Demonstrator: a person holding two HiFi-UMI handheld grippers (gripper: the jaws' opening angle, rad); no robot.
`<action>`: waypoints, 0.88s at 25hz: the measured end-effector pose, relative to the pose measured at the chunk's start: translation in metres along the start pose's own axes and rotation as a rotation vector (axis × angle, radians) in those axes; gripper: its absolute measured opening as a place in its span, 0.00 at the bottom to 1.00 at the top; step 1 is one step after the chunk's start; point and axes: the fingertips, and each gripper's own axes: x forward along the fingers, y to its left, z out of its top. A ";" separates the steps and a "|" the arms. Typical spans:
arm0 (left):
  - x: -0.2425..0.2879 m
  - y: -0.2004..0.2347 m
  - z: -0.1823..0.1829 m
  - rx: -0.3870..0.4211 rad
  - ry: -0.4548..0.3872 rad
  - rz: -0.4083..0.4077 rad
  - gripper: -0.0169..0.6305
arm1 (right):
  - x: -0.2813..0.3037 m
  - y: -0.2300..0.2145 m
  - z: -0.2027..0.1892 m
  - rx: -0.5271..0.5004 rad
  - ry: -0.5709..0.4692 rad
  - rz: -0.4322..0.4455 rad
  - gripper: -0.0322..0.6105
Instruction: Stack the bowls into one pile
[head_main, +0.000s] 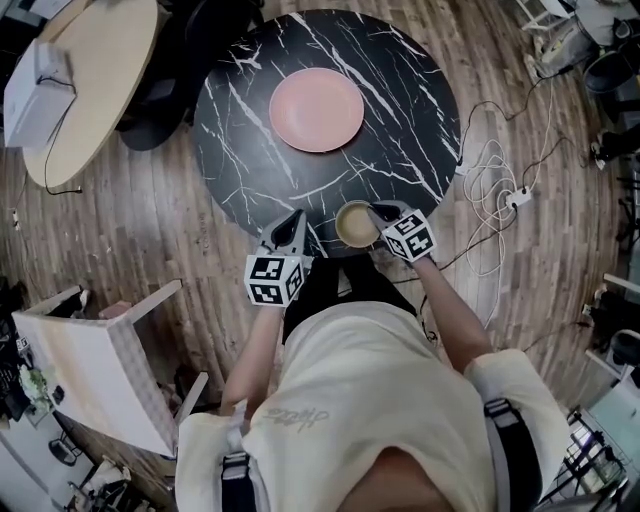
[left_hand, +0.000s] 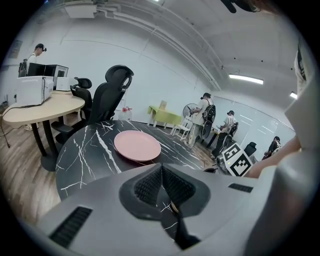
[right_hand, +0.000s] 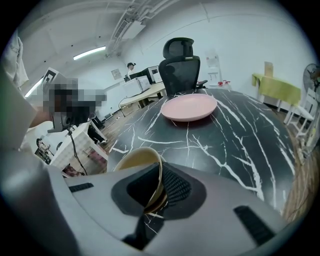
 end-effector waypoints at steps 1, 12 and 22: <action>0.001 0.000 -0.003 -0.001 0.007 -0.001 0.06 | 0.002 0.000 0.000 0.000 -0.003 0.001 0.10; 0.007 -0.006 -0.010 0.010 0.031 -0.026 0.06 | -0.002 -0.002 0.009 -0.009 -0.061 0.018 0.20; 0.016 -0.023 0.009 0.043 0.001 -0.058 0.06 | -0.041 -0.003 0.044 -0.078 -0.153 -0.010 0.14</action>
